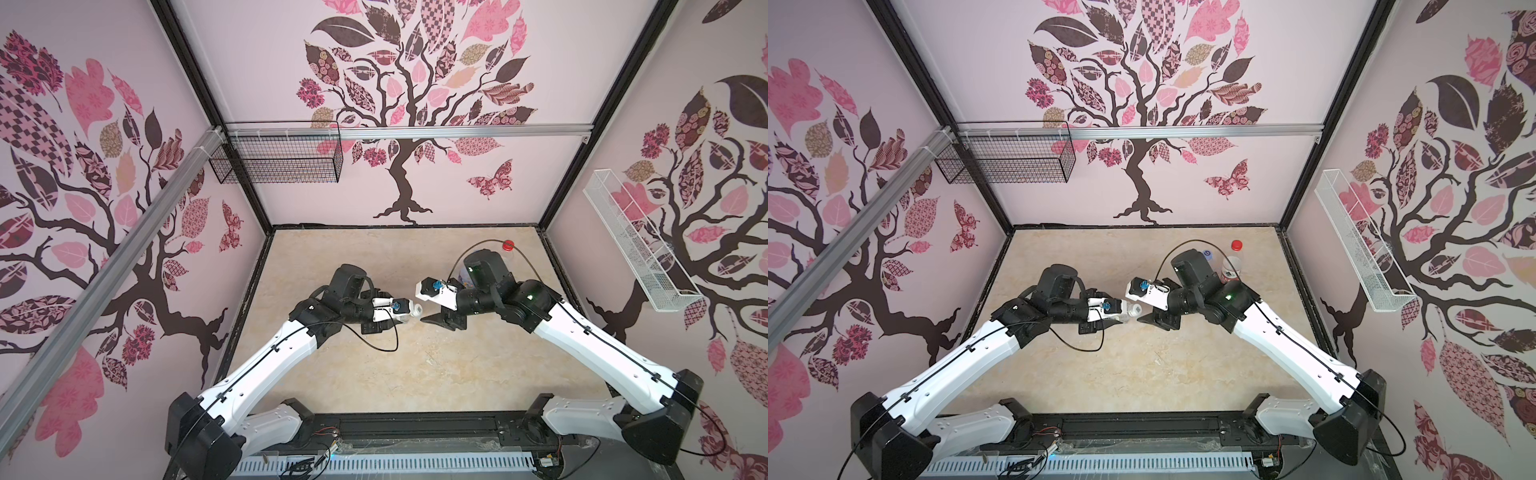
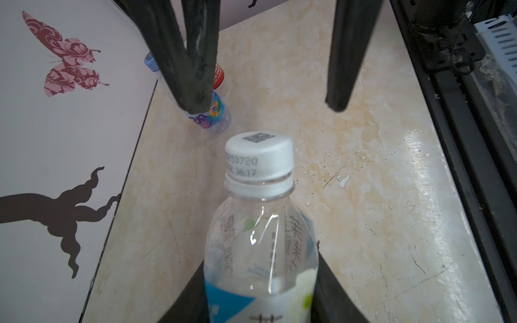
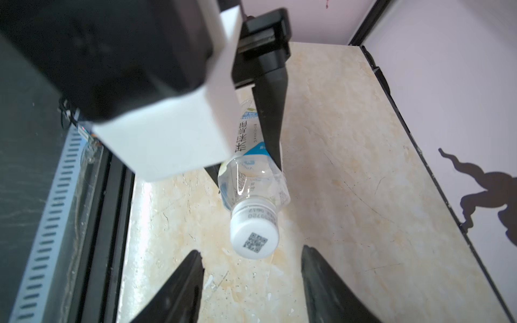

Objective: Screw on the bottle caps
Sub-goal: Screw the bottle cap onto the plastic bottle.

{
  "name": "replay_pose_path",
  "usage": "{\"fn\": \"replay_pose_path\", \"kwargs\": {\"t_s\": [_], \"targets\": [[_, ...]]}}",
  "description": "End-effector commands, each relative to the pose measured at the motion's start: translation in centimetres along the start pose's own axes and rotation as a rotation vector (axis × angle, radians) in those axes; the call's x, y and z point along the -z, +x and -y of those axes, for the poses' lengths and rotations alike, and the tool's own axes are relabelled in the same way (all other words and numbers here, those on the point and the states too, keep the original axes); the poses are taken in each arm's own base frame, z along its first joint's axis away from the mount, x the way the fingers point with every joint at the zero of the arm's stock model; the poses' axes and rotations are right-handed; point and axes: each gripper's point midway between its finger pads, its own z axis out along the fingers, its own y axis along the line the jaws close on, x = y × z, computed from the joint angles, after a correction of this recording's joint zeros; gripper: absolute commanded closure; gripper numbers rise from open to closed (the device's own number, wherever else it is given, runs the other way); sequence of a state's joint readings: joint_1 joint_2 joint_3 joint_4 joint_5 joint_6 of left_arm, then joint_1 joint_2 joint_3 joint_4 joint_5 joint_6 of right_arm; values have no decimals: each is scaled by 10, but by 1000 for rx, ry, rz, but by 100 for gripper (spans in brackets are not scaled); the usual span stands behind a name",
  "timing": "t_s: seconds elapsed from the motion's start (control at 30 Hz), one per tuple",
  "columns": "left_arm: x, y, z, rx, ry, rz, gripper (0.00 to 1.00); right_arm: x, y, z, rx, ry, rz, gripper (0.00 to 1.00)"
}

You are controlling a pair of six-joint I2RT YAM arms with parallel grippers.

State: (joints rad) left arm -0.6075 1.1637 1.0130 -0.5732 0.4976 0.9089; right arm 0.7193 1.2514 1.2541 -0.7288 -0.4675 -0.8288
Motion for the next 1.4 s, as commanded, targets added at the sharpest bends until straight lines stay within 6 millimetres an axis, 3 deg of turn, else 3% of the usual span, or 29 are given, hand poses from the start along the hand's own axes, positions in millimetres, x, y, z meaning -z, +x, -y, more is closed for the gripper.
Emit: {"fn": "replay_pose_path", "kwargs": {"t_s": [0.0, 0.23, 0.47, 0.8, 1.07, 1.2, 1.3, 1.37], "targets": [[2, -9, 9, 2, 61, 42, 68, 0, -13, -3, 241, -41, 43, 42], [4, -13, 10, 5, 63, 61, 68, -4, -21, -10, 311, -109, 57, 53], [4, -16, 8, 5, 58, 74, 68, -5, -12, -21, 315, -171, 32, 57], [6, -22, 7, 10, 57, 99, 68, -11, -9, -20, 294, -171, 20, 73], [10, -32, 6, 17, 54, 144, 68, -16, -1, -20, 294, -171, -4, 60], [8, -30, 7, 22, 62, 137, 68, -15, -3, -21, 294, -169, 3, 59], [6, -27, 8, 26, 67, 132, 68, -13, -5, -22, 272, -180, 0, 65], [4, -26, 8, 27, 66, 127, 68, -13, -9, -22, 248, -190, 8, 77]]}}
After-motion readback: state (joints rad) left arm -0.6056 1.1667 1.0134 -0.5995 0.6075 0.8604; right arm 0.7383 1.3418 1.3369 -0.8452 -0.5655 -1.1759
